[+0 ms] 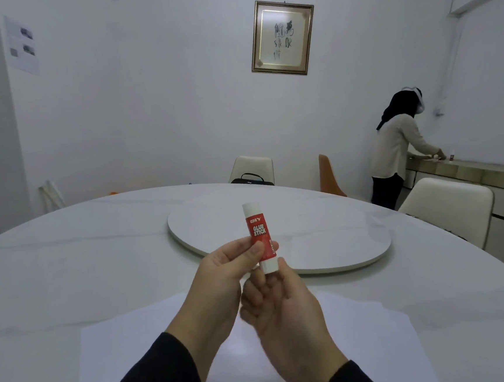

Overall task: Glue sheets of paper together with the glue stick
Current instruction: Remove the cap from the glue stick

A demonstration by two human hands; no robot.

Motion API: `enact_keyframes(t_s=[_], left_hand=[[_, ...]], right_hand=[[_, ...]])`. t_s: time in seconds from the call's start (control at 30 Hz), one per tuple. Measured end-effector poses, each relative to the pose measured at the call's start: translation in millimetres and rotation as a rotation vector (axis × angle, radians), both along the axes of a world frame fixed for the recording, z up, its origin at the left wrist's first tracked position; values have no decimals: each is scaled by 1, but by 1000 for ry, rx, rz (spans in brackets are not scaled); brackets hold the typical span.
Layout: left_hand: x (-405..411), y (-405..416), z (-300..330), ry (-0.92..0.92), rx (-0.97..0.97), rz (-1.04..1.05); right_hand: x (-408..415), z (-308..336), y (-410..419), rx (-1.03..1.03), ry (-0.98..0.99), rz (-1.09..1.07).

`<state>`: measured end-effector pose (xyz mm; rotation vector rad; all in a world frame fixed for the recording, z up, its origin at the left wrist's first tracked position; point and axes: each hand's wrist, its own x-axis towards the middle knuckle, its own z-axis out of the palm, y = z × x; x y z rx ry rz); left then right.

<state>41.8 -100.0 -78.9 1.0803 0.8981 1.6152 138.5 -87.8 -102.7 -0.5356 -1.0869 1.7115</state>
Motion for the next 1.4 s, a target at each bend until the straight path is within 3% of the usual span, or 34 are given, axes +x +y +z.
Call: enact_keyframes(t_s=[0.03, 0.1, 0.23, 0.3, 0.37, 0.5, 0.57, 0.63, 0.73, 0.87, 0.97, 1.1, 1.17, 1.3, 1.4], left_hand=[[1, 0, 0, 1, -3, -13], [1, 0, -1, 21, 10, 1], [-2, 2, -2, -1, 5, 74], [0, 1, -1, 11, 4, 62], [-1, 0, -1, 53, 5, 55], [-1, 0, 0, 47, 0, -20], [1, -3, 1, 14, -18, -54], [-1, -1, 1, 9, -1, -27], [-4, 1, 0, -8, 17, 45], [-2, 0, 1, 11, 19, 69], [-2, -1, 3, 75, 28, 82], [-1, -2, 2, 75, 30, 38], [-1, -1, 2, 57, 41, 57], [-1, 1, 1, 16, 36, 97], [-1, 0, 1, 28, 44, 83]], right_hand=[[0, 1, 0, -45, 75, 75], [1, -1, 3, -25, 26, 47], [-1, -9, 5, 435, -393, -330], [0, -10, 5, 534, -433, -416], [1, -7, 4, 492, -400, -374], [2, -1, 0, 120, -67, 26], [2, 0, 1, 59, -9, 128], [4, -3, 4, 104, -107, 70], [3, -6, 7, 352, -365, -233], [3, -9, 8, 609, -480, -461], [5, -3, 6, 562, -449, -399], [6, -1, 6, 222, -232, -107], [5, -4, 8, 265, -296, -167], [3, -11, 10, 594, -477, -484], [4, -10, 11, 581, -487, -511]])
